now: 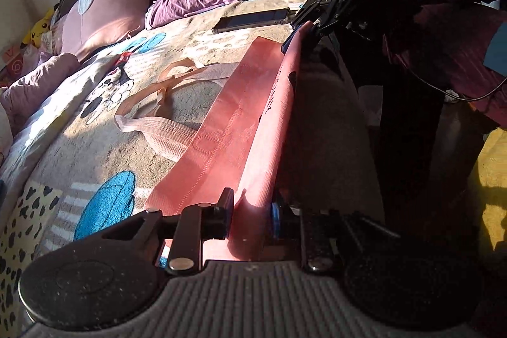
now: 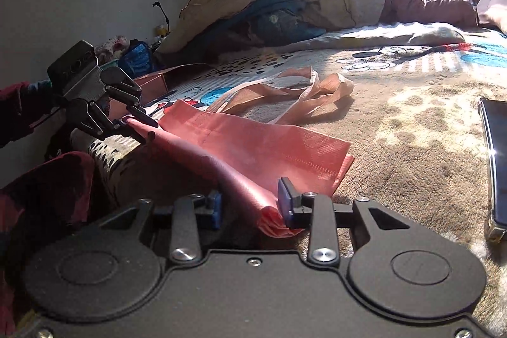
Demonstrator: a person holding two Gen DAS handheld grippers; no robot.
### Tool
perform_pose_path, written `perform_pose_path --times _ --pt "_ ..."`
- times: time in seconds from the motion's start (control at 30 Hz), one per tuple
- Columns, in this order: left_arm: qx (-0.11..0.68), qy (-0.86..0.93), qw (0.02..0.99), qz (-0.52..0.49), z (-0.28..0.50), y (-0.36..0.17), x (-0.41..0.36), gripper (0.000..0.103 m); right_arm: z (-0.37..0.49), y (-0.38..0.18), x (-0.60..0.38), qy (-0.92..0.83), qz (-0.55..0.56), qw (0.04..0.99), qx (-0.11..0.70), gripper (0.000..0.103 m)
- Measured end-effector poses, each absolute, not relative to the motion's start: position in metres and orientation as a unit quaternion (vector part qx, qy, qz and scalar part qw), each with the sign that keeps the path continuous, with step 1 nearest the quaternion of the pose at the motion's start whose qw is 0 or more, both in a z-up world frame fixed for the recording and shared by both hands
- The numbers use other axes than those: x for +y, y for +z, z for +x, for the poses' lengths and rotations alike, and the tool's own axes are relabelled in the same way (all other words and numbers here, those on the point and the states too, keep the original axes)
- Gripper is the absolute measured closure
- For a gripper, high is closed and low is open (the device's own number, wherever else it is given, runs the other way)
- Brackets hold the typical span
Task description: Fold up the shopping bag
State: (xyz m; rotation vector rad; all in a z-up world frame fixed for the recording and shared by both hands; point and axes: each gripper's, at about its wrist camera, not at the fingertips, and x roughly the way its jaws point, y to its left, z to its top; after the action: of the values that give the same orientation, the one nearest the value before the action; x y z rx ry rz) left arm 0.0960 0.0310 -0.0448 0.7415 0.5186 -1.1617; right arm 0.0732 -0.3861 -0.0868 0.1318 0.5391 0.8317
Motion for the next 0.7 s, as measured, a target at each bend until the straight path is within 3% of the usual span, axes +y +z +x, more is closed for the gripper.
perform_pose_path --times 0.13,0.43,0.7 --pt "0.246 -0.54 0.766 0.248 0.108 -0.043 0.054 0.08 0.075 -0.087 -0.391 0.398 0.09 0.873 0.267 0.07" --pt "0.348 -0.514 0.783 -0.046 0.157 -0.063 0.097 0.078 0.088 -0.091 -0.401 0.38 0.175 0.86 0.293 0.07" --pt "0.387 -0.411 0.806 -0.179 0.171 -0.075 0.103 0.073 0.094 -0.091 -0.404 0.321 0.239 0.864 0.305 0.07"
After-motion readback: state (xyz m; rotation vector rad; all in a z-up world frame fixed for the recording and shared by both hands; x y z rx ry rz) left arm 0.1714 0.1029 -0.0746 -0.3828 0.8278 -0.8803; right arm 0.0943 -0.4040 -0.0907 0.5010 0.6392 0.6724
